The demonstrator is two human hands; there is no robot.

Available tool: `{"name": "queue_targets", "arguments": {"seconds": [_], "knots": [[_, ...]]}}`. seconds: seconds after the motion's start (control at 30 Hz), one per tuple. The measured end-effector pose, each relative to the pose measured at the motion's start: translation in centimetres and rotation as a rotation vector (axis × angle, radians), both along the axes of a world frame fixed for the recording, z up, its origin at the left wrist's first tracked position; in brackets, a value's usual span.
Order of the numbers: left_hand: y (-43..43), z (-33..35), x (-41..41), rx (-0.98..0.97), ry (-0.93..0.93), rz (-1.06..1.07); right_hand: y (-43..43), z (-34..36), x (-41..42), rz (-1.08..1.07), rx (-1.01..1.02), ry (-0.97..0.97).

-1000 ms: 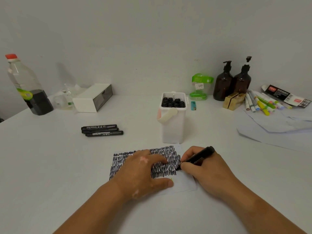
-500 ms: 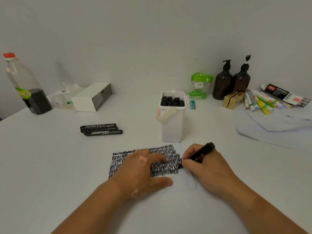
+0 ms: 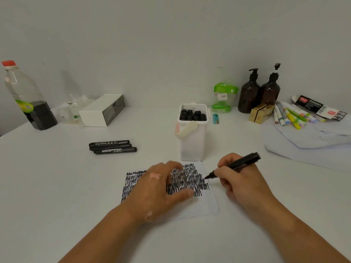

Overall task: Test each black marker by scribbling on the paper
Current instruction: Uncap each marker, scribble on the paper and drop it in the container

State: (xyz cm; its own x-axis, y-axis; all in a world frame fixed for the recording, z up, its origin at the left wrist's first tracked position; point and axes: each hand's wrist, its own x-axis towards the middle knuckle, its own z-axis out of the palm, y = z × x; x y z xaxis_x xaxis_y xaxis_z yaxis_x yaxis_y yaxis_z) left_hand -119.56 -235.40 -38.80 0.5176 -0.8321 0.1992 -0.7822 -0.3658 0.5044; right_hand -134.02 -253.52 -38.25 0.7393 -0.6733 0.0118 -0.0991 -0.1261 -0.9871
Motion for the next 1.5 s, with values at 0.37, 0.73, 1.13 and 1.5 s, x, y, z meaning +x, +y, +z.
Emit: {"name": "queue_targets", "arguments": {"seconds": [0.37,0.73,1.13,1.5], "knots": [[0.0,0.6,0.1,-0.42,0.716,-0.032,-0.3,0.8,-0.3,0.064,0.169,-0.221],[-0.1,1.1,-0.2,-0.413,0.645,-0.08,-0.1,1.5,-0.5,0.044,0.302,-0.37],[0.0,0.2,0.1,-0.303,0.531,-0.2,0.7,1.2,-0.5,0.171,0.177,-0.281],[-0.3,0.3,-0.7,-0.437,0.868,-0.29,1.7,1.2,-0.4,0.287,0.07,-0.138]]}}
